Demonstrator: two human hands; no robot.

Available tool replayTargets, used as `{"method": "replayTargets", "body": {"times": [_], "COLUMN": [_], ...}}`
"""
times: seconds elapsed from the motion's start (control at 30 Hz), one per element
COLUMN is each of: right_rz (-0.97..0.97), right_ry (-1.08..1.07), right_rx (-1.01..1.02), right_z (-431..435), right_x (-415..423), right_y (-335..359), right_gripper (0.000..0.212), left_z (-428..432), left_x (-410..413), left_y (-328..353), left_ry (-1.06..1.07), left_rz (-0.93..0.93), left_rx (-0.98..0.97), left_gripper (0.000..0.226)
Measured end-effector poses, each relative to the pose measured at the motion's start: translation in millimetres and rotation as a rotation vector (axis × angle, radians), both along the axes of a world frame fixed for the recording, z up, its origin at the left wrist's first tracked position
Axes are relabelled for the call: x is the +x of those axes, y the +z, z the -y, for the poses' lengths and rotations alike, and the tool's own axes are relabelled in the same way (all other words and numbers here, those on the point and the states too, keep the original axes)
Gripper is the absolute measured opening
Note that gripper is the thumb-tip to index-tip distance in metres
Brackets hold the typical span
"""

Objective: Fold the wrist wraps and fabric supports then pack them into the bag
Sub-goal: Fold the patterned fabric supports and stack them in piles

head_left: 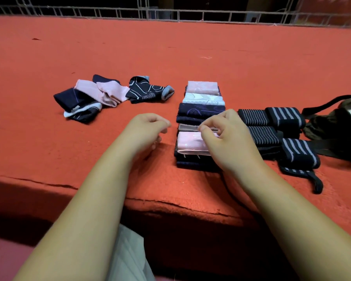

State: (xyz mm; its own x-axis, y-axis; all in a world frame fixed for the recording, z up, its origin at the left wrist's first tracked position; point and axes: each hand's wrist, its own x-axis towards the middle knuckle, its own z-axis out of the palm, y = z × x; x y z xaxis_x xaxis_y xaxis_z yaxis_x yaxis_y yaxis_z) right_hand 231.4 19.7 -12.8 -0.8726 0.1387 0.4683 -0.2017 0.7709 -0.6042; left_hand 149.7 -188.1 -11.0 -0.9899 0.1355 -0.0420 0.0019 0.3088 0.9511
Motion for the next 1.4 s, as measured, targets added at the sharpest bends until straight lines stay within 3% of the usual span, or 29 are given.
{"method": "replayTargets", "body": {"times": [0.17, 0.33, 0.5, 0.8, 0.97, 1.03, 1.1, 1.3, 1.4], "right_rz": [-0.019, 0.138, 0.376, 0.474, 0.509, 0.441, 0.346, 0.127, 0.089], "right_ry": [0.019, 0.146, 0.158, 0.242, 0.260, 0.297, 0.282, 0.142, 0.122], "right_rx": [0.168, 0.218, 0.243, 0.246, 0.277, 0.233, 0.147, -0.340, -0.519], "right_z": [53.3, 122.5, 179.9, 242.3, 252.2, 242.4, 236.7, 212.8, 187.6], "right_x": [-30.6, -83.6, -156.4, -252.2, -285.8, -303.5, -289.6, -236.6, -204.4], "right_y": [26.4, 45.2, 25.5, -16.7, -25.5, -35.7, -23.5, 36.0, 62.9], "right_gripper": [0.029, 0.023, 0.030, 0.065, 0.072, 0.068, 0.047, 0.056, 0.059], "left_z": [38.3, 81.7, 127.3, 167.9, 169.1, 167.5, 165.3, 152.7, 146.6], "left_x": [-17.9, -35.5, -54.4, -64.9, -66.1, -66.7, -67.5, -72.8, -63.5], "left_y": [5.0, 7.0, -5.3, -9.7, -8.0, -6.2, -6.0, -6.6, 0.1], "left_ry": [0.082, 0.188, 0.352, 0.396, 0.380, 0.374, 0.366, 0.481, 0.459], "left_rz": [-0.001, -0.024, 0.001, 0.024, 0.061, 0.063, 0.064, -0.196, -0.440], "left_rx": [0.021, 0.001, -0.090, -0.032, 0.014, 0.016, 0.012, -0.066, -0.154], "left_gripper": [0.017, 0.018, 0.016, 0.015, 0.017, 0.017, 0.017, 0.017, 0.050]}}
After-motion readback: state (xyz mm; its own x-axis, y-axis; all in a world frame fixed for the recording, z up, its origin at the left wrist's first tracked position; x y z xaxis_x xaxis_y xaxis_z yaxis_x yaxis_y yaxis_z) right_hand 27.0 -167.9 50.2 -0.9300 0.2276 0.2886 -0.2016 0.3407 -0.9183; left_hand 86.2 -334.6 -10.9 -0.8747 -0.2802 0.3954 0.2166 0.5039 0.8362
